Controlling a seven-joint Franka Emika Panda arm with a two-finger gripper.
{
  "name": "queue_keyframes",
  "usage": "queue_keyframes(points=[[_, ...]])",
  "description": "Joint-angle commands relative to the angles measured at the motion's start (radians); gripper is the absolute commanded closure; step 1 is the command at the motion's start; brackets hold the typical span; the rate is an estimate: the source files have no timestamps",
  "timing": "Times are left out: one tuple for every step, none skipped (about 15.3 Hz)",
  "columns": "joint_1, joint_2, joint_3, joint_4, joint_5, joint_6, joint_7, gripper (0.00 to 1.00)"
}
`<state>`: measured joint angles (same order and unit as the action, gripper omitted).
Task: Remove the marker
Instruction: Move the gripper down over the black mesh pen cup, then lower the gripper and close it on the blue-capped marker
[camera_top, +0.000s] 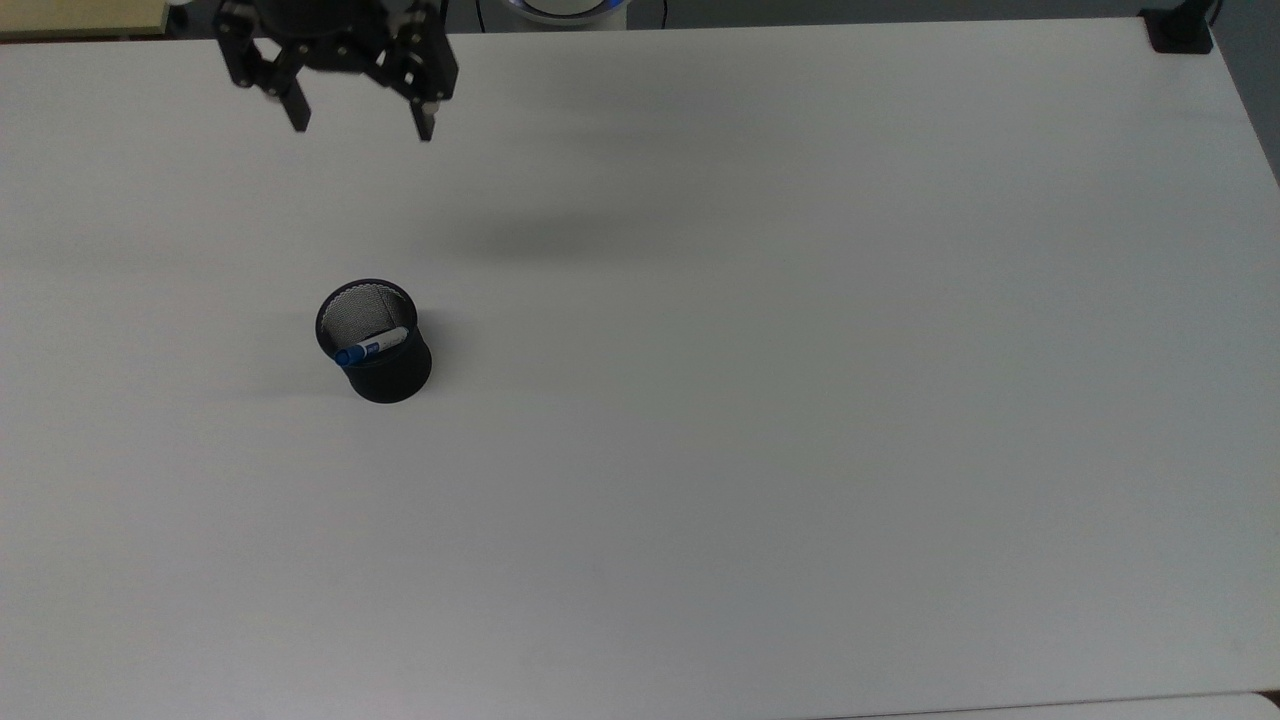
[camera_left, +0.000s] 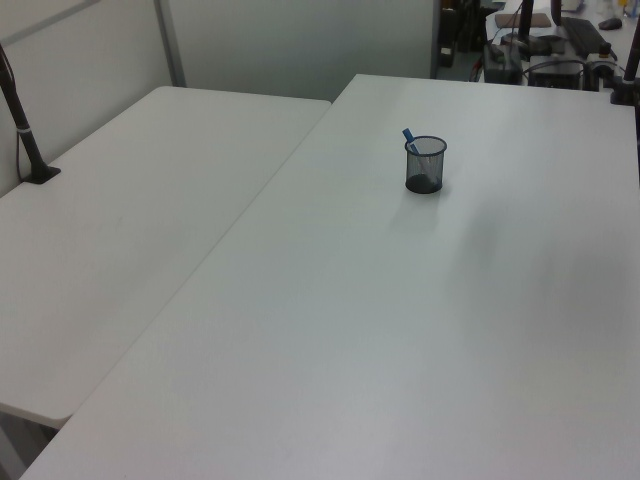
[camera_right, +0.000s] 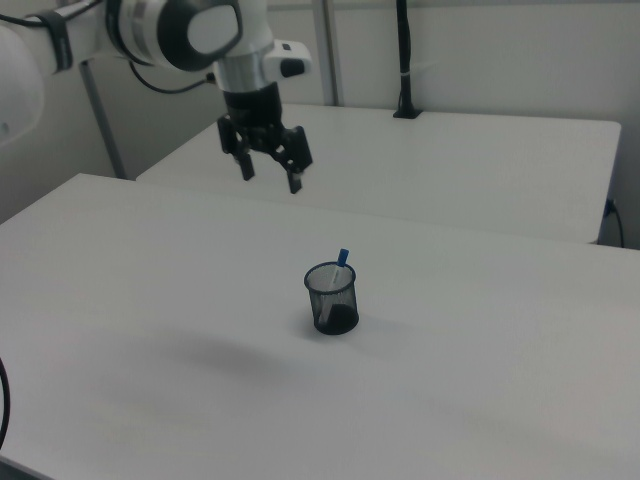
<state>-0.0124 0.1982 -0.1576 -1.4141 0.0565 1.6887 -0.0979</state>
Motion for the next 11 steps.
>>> queue_keyframes(points=[[-0.023,0.044,0.001,-0.058,-0.029,0.159,-0.022,0.0],[-0.026,0.064,0.0,-0.06,-0.029,0.195,-0.025,0.0],[-0.032,0.09,0.001,-0.06,-0.029,0.221,-0.029,0.0],[-0.037,0.108,0.0,-0.06,-0.029,0.241,-0.035,0.0],[-0.04,0.127,0.001,-0.06,-0.029,0.259,-0.045,0.0],[-0.047,0.141,0.0,-0.06,-0.029,0.269,-0.054,0.0],[-0.054,0.158,0.001,-0.06,-0.03,0.273,-0.071,0.02],[-0.06,0.174,0.0,-0.059,-0.029,0.285,-0.086,0.05],[-0.066,0.187,0.0,-0.059,-0.03,0.304,-0.094,0.09],[-0.067,0.201,0.0,-0.059,-0.03,0.324,-0.094,0.12],[-0.067,0.21,0.001,-0.059,-0.03,0.339,-0.094,0.15]])
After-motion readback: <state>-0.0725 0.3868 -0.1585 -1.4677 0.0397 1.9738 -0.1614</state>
